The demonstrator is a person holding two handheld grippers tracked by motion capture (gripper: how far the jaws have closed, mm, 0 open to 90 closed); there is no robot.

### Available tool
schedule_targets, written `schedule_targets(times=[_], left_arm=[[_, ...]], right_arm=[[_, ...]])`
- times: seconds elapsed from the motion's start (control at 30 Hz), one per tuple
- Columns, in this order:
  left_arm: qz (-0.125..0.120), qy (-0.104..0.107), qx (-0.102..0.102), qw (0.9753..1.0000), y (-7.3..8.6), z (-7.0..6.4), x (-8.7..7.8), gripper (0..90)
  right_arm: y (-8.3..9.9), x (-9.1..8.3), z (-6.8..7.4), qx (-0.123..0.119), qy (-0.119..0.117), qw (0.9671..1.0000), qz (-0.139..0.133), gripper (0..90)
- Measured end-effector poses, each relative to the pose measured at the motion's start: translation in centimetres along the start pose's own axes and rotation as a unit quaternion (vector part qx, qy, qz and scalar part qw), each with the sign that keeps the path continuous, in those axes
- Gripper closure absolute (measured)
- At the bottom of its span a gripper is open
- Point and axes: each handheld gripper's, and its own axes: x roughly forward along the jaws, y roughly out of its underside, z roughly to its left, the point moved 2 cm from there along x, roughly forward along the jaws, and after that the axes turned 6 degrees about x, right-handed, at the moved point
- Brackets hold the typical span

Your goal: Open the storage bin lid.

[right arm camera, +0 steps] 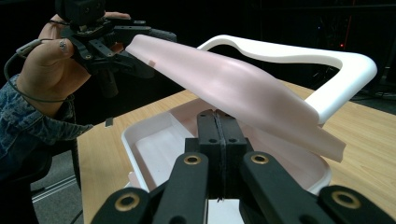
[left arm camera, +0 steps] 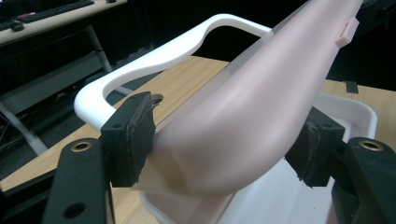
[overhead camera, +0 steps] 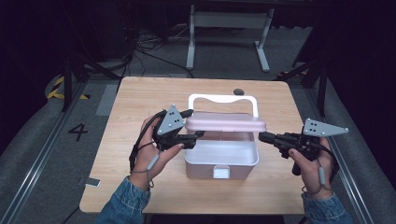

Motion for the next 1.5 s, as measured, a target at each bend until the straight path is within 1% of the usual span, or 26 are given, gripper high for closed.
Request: schedule_targets(times=[0.2, 0.37, 0.4, 0.43, 0.47, 0.5, 0.53, 0.57, 0.63, 0.73, 0.87, 0.9, 1.0, 1.07, 1.1, 1.13, 1.2, 1.23, 1.27, 1.3, 1.33, 1.43, 1.5], left_arm=[[-0.013, 0.002, 0.007, 0.9999, 0.0, 0.1, 0.5, 34.5], [-0.017, 0.002, 0.014, 0.9998, 0.0, 0.4, 0.6, 37.5], [-0.017, -0.003, 0.016, 0.9997, 0.0, 0.5, 0.6, 38.4], [-0.014, -0.004, 0.016, 0.9998, 0.1, 0.5, 0.6, 42.7], [-0.019, -0.005, 0.008, 0.9998, 0.1, 0.6, 0.6, 45.6], [-0.019, -0.005, 0.008, 0.9998, 0.1, 0.6, 0.6, 45.0], [-0.021, -0.003, 0.003, 0.9998, 0.1, 0.7, 0.6, 45.0], [-0.02, -0.005, 0.0, 0.9998, 0.1, 0.7, 0.5, 45.4], [-0.02, -0.014, 0.005, 0.9997, 0.1, 0.7, 0.6, 46.6], [-0.017, -0.017, 0.011, 0.9996, 0.0, 0.8, 0.6, 48.8], [-0.017, -0.02, 0.009, 0.9996, -0.1, 1.0, 0.7, 50.3], [-0.018, -0.02, 0.009, 0.9996, -0.2, 1.1, 0.7, 51.3], [-0.017, -0.02, 0.007, 0.9996, -0.3, 1.4, 0.7, 52.2], [-0.017, -0.019, 0.007, 0.9996, -0.4, 1.6, 0.8, 53.4], [-0.017, -0.018, 0.005, 0.9997, -0.5, 1.8, 0.8, 54.0], [-0.019, -0.017, 0.004, 0.9997, -0.6, 2.0, 0.9, 54.9], [-0.015, -0.012, -0.002, 0.9998, -0.8, 2.2, 0.9, 55.2], [-0.017, -0.013, -0.005, 0.9998, -0.8, 2.4, 1.0, 55.2], [-0.018, -0.008, -0.01, 0.9998, -0.9, 2.6, 1.1, 55.3], [-0.019, -0.007, -0.011, 0.9997, -1.0, 2.7, 1.1, 55.6], [-0.019, -0.007, -0.012, 0.9997, -1.0, 2.9, 1.2, 56.1], [-0.018, -0.008, -0.012, 0.9998, -1.2, 3.3, 1.3, 58.5], [-0.016, -0.005, -0.016, 0.9997, -1.3, 3.5, 1.4, 59.3]], right_arm=[[0.0, -0.2, -0.1, -0.001, 0.002, 1.0, -0.003, 90.0], [0.0, -0.3, -0.2, 0.0, 0.005, 1.0, -0.005, 89.5], [-0.1, -0.4, -0.2, 0.001, 0.006, 1.0, -0.006, 89.3], [-0.1, -0.5, -0.3, 0.001, 0.007, 1.0, -0.006, 89.2], [-0.1, -0.5, -0.3, 0.001, 0.007, 1.0, -0.005, 89.2], [-0.1, -0.5, -0.3, 0.001, 0.007, 1.0, -0.005, 89.2], [0.0, -0.5, -0.3, 0.0, 0.008, 1.0, -0.004, 88.8], [-0.1, -0.6, -0.3, -0.002, 0.011, 0.9999, -0.004, 88.1], [-0.1, -0.7, -0.3, -0.001, 0.011, 0.9999, -0.006, 87.6], [-0.1, -0.9, -0.3, -0.003, 0.014, 0.9999, -0.008, 87.2], [-0.2, -1.2, -0.3, -0.002, 0.017, 0.9998, -0.007, 85.1], [-0.2, -1.3, -0.3, -0.012, 0.028, 0.9995, -0.004, 84.2], [-0.1, -1.4, -0.2, -0.018, 0.034, 0.9993, -0.002, 82.9], [0.0, -1.6, -0.2, -0.026, 0.043, 0.9987, 0.003, 81.2], [0.1, -1.7, -0.2, -0.031, 0.052, 0.9981, 0.008, 80.3], [0.3, -1.9, -0.3, -0.041, 0.068, 0.9968, 0.013, 79.0], [0.5, -2.3, -0.5, -0.047, 0.086, 0.995, 0.018, 77.5], [0.7, -2.5, -0.6, -0.05, 0.098, 0.9937, 0.02, 76.3], [0.9, -2.6, -0.9, -0.054, 0.11, 0.9922, 0.023, 75.3], [1.2, -2.8, -1.3, -0.057, 0.127, 0.9898, 0.033, 74.6], [1.5, -2.9, -1.7, -0.057, 0.138, 0.988, 0.04, 74.1], [2.4, -3.0, -2.8, -0.053, 0.159, 0.9843, 0.055, 69.9], [2.9, -3.0, -3.4, -0.052, 0.167, 0.9825, 0.065, 66.6]])
